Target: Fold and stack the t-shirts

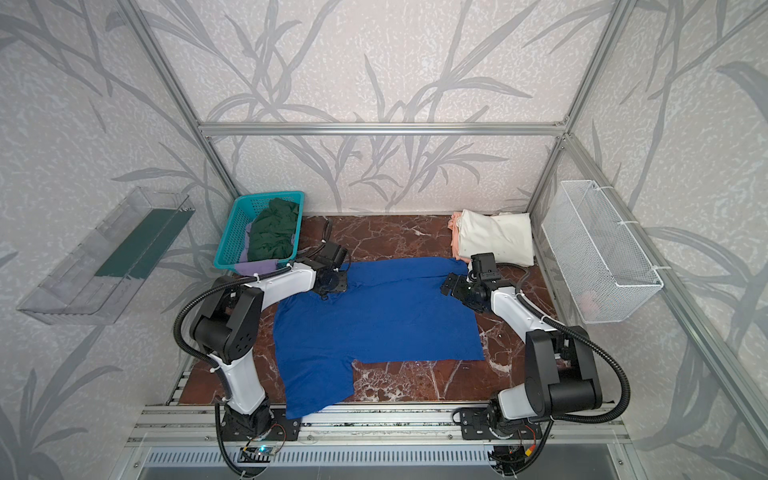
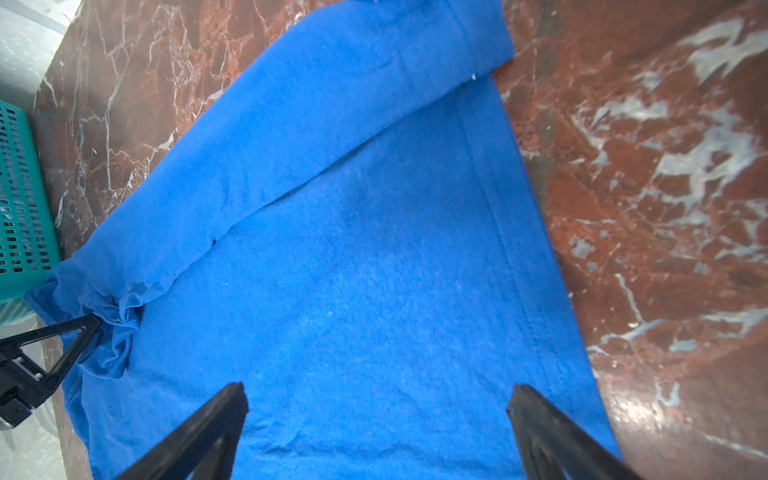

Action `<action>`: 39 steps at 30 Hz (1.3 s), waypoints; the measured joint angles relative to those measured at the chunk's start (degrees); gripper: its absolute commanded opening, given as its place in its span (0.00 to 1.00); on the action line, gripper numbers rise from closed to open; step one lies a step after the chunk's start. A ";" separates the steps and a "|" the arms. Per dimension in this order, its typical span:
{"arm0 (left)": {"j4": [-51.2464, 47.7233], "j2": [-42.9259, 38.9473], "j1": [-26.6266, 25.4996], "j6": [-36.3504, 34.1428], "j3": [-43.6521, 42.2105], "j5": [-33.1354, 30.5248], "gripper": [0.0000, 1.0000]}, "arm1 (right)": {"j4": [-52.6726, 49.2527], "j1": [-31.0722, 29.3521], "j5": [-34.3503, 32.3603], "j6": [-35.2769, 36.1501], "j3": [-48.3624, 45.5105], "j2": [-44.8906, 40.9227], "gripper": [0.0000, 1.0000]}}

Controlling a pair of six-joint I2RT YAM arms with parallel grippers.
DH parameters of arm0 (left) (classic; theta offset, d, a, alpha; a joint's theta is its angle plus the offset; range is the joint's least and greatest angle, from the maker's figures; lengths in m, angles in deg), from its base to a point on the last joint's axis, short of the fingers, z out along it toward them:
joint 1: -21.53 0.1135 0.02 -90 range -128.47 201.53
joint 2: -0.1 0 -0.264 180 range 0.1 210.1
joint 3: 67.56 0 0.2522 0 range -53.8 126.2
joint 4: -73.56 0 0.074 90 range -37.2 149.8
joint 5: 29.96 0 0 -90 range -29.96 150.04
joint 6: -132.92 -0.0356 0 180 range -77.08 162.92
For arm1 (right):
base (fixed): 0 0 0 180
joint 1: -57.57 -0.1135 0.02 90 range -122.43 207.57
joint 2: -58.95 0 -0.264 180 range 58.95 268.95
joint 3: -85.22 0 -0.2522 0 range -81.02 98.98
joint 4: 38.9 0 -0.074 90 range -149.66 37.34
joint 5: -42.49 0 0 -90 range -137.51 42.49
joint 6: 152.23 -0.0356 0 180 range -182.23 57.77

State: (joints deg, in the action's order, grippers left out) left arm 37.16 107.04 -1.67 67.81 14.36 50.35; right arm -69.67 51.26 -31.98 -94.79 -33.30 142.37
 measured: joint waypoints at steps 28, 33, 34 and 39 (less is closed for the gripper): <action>2.82 -18.08 -9.38 6.10 -17.49 -2.16 0.10 | -0.22 0.00 -0.31 0.70 0.22 1.79 1.00; 3.45 -20.39 -9.68 6.78 -17.90 -2.95 0.28 | -0.28 0.00 0.04 0.72 0.33 2.95 1.00; 3.61 -20.74 -9.68 7.08 -17.90 -3.72 0.30 | -0.31 0.00 0.09 0.72 0.33 2.99 1.00; 3.69 -21.14 -9.64 6.91 -16.79 -7.48 0.45 | -0.39 -0.02 0.59 0.81 0.33 2.95 0.99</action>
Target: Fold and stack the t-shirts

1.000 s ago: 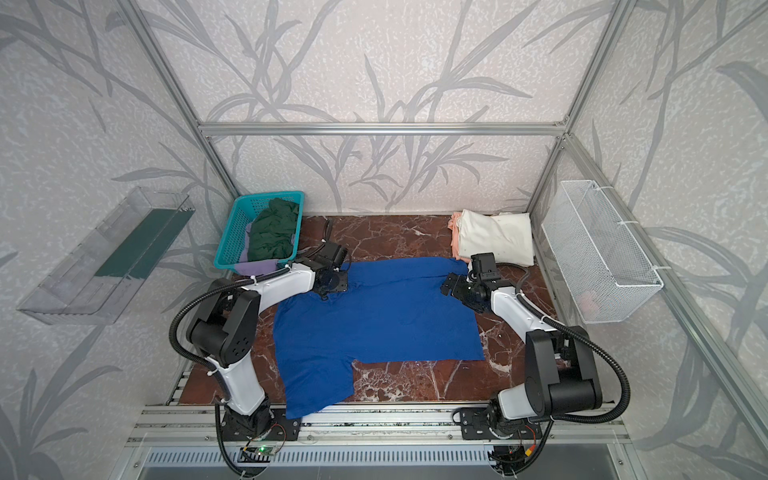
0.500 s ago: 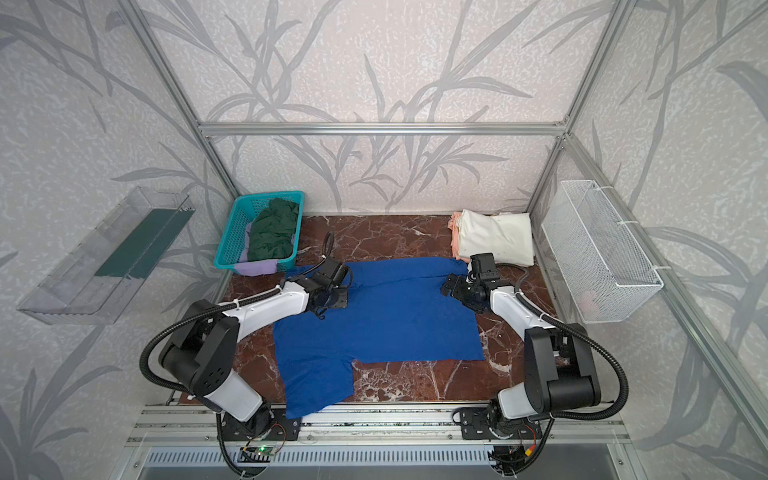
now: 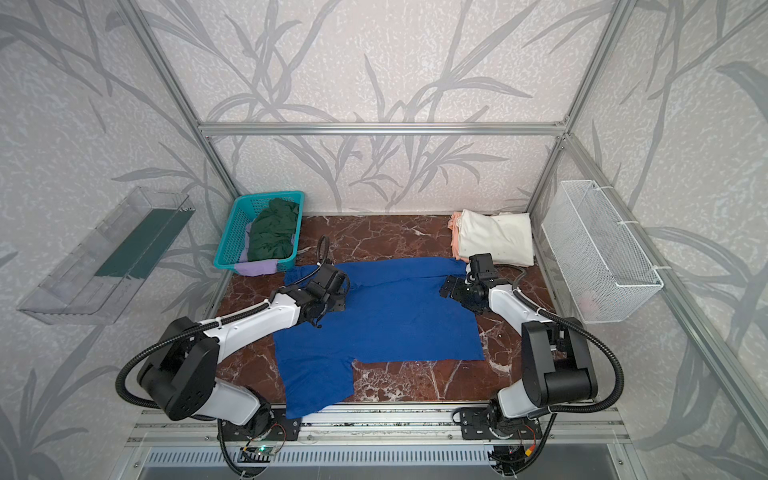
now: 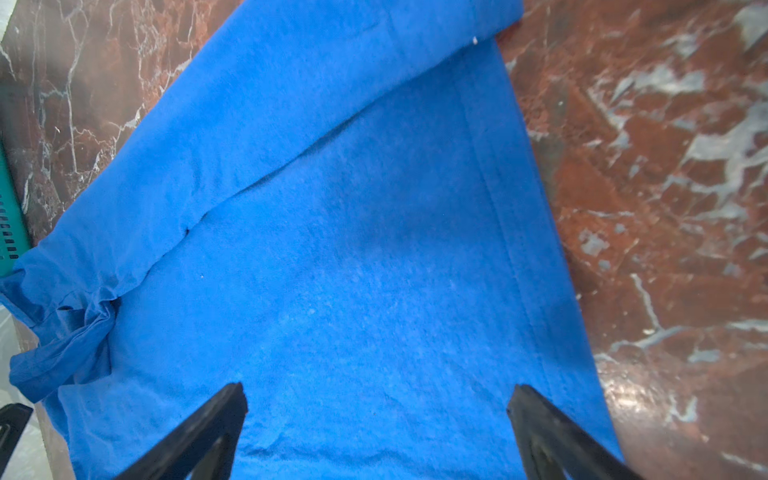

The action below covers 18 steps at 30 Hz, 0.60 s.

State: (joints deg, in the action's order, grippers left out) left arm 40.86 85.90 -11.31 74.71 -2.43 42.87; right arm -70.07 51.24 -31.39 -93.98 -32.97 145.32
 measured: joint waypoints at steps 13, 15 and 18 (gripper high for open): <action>0.13 10.10 0.66 -3.13 9.40 -3.45 0.49 | -0.92 0.00 0.02 0.31 -0.02 -1.33 0.99; -0.94 12.48 0.66 -3.45 10.51 -3.30 0.45 | -0.92 0.00 0.07 0.33 -0.04 -1.44 0.99; -2.64 15.61 0.66 -3.96 12.59 -3.10 0.30 | -0.98 0.00 0.28 0.33 -0.13 -2.10 0.99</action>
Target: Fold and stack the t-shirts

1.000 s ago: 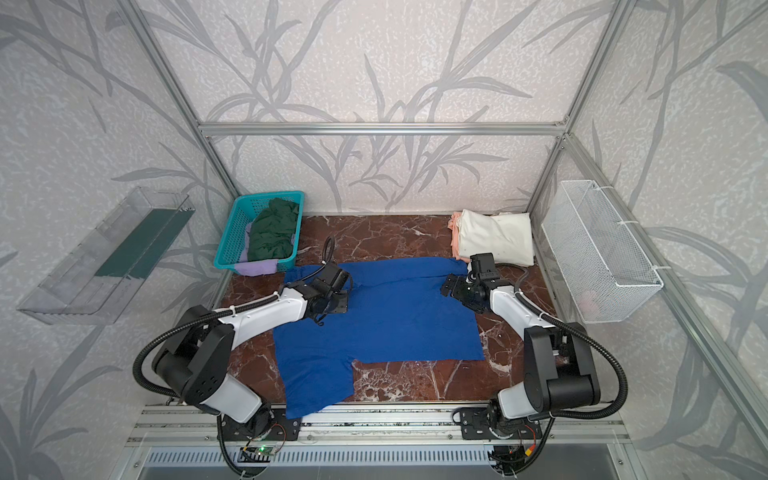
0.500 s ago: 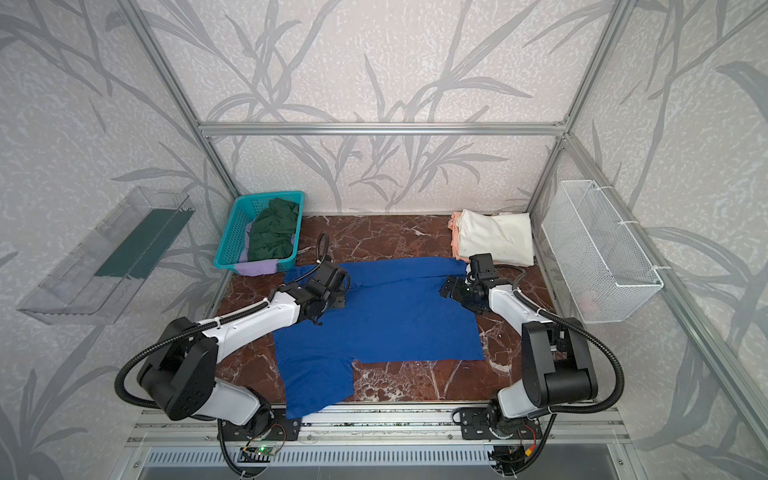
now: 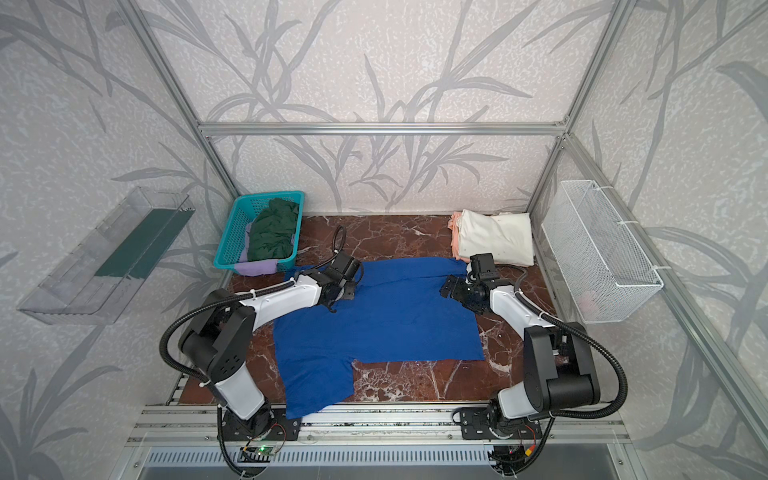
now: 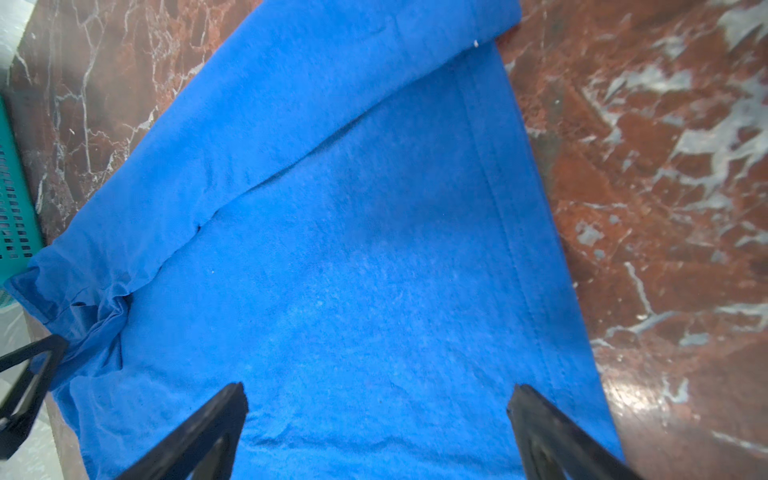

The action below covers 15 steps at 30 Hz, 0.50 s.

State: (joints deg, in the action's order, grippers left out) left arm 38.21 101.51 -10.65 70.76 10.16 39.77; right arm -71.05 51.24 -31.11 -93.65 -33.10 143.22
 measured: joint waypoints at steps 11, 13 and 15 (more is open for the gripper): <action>-1.77 1.44 -0.02 -0.70 1.68 0.52 0.00 | -0.52 0.02 -0.02 0.09 0.00 -0.74 0.99; -2.12 1.42 -0.07 -0.52 1.68 0.76 0.00 | -0.68 0.02 -0.02 0.09 0.00 -0.74 0.99; -2.51 1.16 -0.28 0.17 1.66 1.25 0.00 | -0.98 0.02 -0.02 0.11 0.00 -0.74 0.99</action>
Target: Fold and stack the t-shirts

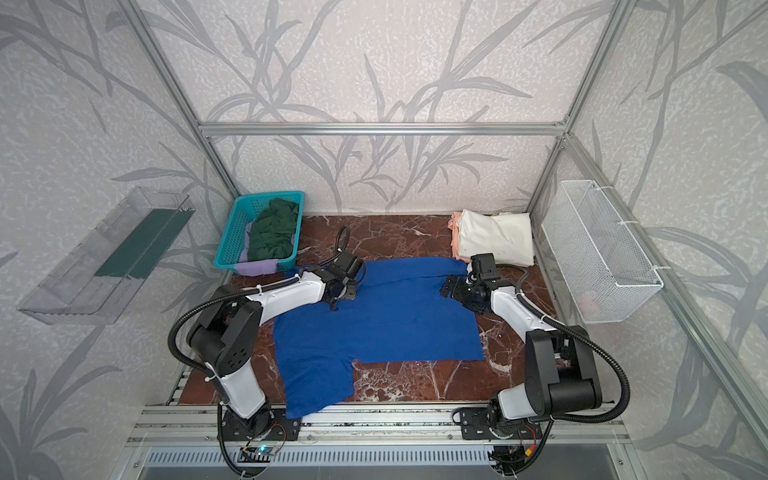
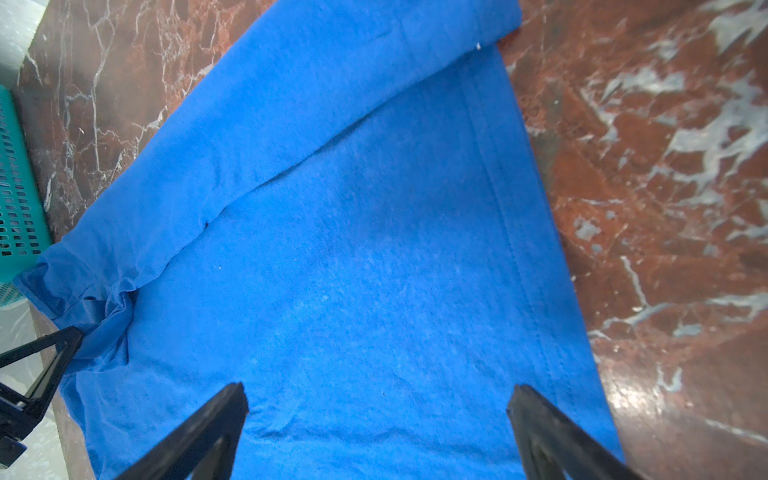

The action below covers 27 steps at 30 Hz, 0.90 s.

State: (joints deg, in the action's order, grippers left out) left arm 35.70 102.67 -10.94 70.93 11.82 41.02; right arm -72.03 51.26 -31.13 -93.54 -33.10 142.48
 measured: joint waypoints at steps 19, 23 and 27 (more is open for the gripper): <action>-0.15 -9.25 -8.87 3.48 -7.26 1.36 0.47 | -0.39 0.11 -0.46 0.98 0.00 0.00 1.00; -1.25 -13.31 -7.74 3.52 -7.26 -2.19 0.57 | -0.09 -1.64 -0.13 1.01 0.00 0.00 0.99; -0.33 -19.17 -4.00 3.58 -8.61 -3.91 0.69 | 0.37 -10.99 -0.26 0.92 1.31 0.50 0.99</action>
State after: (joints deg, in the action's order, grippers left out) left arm 35.37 83.50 -14.94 74.52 3.21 37.10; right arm -71.66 40.27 -31.39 -92.62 -31.79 142.98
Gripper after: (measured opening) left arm 0.664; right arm 0.992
